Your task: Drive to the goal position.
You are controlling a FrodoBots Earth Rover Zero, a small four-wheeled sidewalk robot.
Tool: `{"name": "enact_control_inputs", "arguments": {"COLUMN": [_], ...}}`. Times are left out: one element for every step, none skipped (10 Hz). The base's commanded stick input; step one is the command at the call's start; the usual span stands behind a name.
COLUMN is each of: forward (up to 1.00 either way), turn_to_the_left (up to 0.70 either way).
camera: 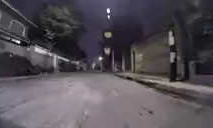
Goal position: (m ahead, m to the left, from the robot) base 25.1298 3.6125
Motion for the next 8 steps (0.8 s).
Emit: {"name": "enact_control_inputs", "arguments": {"forward": [1.0, 1.0, 1.0, 1.0, 1.0, 1.0, 1.0, 1.0], "turn_to_the_left": [0.0, 0.0, 0.0, 0.0, 0.0, 0.0, 0.0, 0.0]}}
